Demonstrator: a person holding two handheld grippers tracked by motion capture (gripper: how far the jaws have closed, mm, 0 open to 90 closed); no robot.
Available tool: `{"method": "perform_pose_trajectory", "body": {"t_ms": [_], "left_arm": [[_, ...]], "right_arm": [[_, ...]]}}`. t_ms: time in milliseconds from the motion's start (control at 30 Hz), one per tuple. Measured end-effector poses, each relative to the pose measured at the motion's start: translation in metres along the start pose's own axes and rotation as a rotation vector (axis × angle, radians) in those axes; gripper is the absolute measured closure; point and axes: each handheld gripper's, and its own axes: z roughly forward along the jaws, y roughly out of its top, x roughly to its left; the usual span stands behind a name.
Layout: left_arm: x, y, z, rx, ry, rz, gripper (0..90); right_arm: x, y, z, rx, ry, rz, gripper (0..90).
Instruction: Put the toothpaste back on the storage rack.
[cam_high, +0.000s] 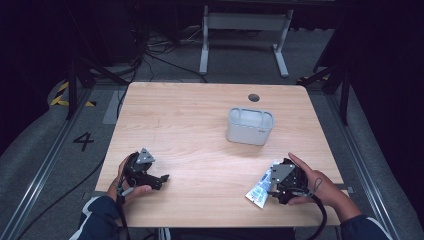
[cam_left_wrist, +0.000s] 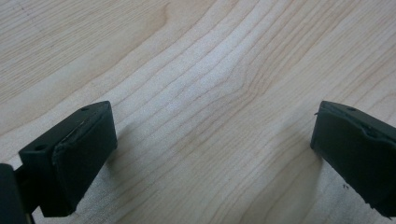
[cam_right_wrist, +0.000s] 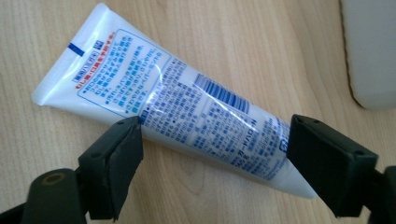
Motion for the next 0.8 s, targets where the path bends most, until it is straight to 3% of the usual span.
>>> {"method": "perform_pose_trajectory", "body": {"t_ms": [167, 400, 433, 467, 500, 533, 600, 667, 700, 800], "left_arm": [[0.000, 0.000, 0.000, 0.000, 0.001, 0.000, 0.7], [0.000, 0.000, 0.000, 0.000, 0.000, 0.000, 0.7], [0.000, 0.000, 0.000, 0.001, 0.000, 0.000, 0.7], [0.000, 0.000, 0.000, 0.001, 0.000, 0.000, 0.6], [0.000, 0.000, 0.000, 0.000, 0.000, 0.001, 0.6], [0.000, 0.000, 0.000, 0.000, 0.000, 0.001, 0.7], [0.000, 0.000, 0.000, 0.001, -0.001, 0.001, 0.7], [0.000, 0.000, 0.000, 0.001, -0.001, 0.001, 0.7], [0.000, 0.000, 0.000, 0.001, -0.002, 0.001, 0.6], [0.000, 0.000, 0.000, 0.001, -0.002, 0.002, 0.6]], "right_arm": [[-0.003, 0.011, 0.005, 0.026, 0.077, -0.075, 15.0], [-0.009, 0.024, 0.018, 0.080, 0.182, -0.077, 17.2], [-0.008, 0.023, 0.023, 0.110, 0.155, -0.080, 19.8], [-0.009, 0.023, 0.027, 0.111, 0.161, -0.077, 14.7], [-0.009, 0.023, 0.028, 0.104, 0.182, -0.062, 20.2], [-0.010, 0.023, 0.024, 0.099, 0.171, -0.080, 23.9], [-0.012, 0.022, 0.020, 0.082, 0.171, -0.074, 24.9], [-0.016, 0.020, 0.016, 0.043, 0.205, -0.033, 19.2], [-0.015, 0.019, 0.016, 0.059, 0.213, -0.022, 14.9], [-0.013, 0.020, 0.019, 0.047, 0.208, -0.033, 16.7]]}}
